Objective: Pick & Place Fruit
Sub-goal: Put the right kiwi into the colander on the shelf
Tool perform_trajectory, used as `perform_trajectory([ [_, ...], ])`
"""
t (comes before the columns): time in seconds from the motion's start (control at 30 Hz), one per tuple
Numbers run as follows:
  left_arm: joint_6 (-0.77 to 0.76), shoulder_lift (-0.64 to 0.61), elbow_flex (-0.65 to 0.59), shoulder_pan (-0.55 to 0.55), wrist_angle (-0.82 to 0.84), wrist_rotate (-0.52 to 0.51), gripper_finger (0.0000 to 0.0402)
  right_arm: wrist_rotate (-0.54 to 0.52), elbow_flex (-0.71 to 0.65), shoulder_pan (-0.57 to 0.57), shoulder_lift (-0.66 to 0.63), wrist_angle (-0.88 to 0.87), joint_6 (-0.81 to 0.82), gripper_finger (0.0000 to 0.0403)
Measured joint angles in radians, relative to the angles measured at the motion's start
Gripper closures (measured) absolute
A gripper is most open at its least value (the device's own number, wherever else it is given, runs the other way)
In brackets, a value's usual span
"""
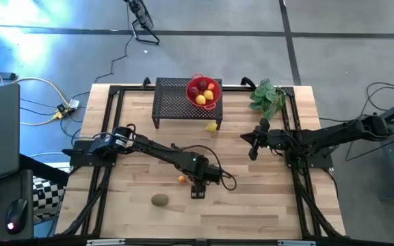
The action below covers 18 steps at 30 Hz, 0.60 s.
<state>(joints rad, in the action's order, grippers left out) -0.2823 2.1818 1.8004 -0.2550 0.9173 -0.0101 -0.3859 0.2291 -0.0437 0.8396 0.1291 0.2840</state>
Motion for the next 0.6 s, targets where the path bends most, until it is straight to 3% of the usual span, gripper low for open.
perform_trajectory([
  [0.23, -0.014, 0.0, 0.0, 0.0, -0.001, 0.0, 0.0163, 0.0, 0.0, 0.0, 0.0, 0.0, 0.0, 0.04],
  [0.6, -0.014, 0.0, 0.0, 0.0, -0.001, 0.0, 0.0169, 0.0, 0.0, 0.0, 0.0, 0.0, 0.0, 0.04],
])
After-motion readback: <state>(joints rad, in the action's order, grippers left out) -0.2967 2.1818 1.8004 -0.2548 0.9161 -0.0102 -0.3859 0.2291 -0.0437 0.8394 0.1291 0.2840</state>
